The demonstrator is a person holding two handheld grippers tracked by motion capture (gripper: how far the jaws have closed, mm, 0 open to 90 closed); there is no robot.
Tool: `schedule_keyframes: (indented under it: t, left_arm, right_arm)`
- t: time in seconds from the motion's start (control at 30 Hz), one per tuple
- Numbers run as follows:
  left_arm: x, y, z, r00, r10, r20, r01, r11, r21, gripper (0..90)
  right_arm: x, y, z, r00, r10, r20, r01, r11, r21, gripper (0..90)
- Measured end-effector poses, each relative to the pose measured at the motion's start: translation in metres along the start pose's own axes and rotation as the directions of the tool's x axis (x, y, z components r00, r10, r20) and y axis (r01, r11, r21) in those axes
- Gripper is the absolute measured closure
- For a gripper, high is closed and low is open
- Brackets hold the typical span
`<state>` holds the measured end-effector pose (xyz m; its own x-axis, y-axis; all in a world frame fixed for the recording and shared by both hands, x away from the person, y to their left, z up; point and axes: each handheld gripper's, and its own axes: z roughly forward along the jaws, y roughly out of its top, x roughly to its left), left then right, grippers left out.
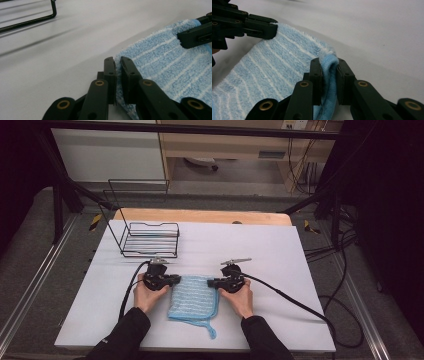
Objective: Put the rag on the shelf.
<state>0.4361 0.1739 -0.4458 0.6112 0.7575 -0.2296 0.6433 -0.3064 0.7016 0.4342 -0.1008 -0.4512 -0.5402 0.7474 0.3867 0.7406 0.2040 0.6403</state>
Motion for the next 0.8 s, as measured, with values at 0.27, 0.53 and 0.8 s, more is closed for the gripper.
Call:
schedule_keyframes:
  t: [0.27, 0.53, 0.8]
  left_arm:
    - [-0.001, 0.002, -0.012, 0.9999, 0.007, 0.011, -0.006, 0.9994, -0.034, 83.6]
    - [-0.008, 0.004, -0.024, 0.9993, 0.039, 0.001, -0.038, 0.9962, -0.079, 83.6]
    - [-0.013, 0.005, -0.039, 0.9980, 0.063, -0.002, -0.063, 0.9884, -0.138, 83.5]
  right_arm:
    - [0.003, 0.000, -0.005, 1.0000, -0.002, -0.009, 0.001, 1.000, -0.028, 79.0]
    - [0.008, 0.001, -0.014, 0.9997, -0.017, -0.019, 0.015, 0.997, -0.070, 79.0]
    - [0.015, 0.003, -0.026, 0.9985, -0.038, -0.040, 0.032, 0.991, -0.133, 79.1]
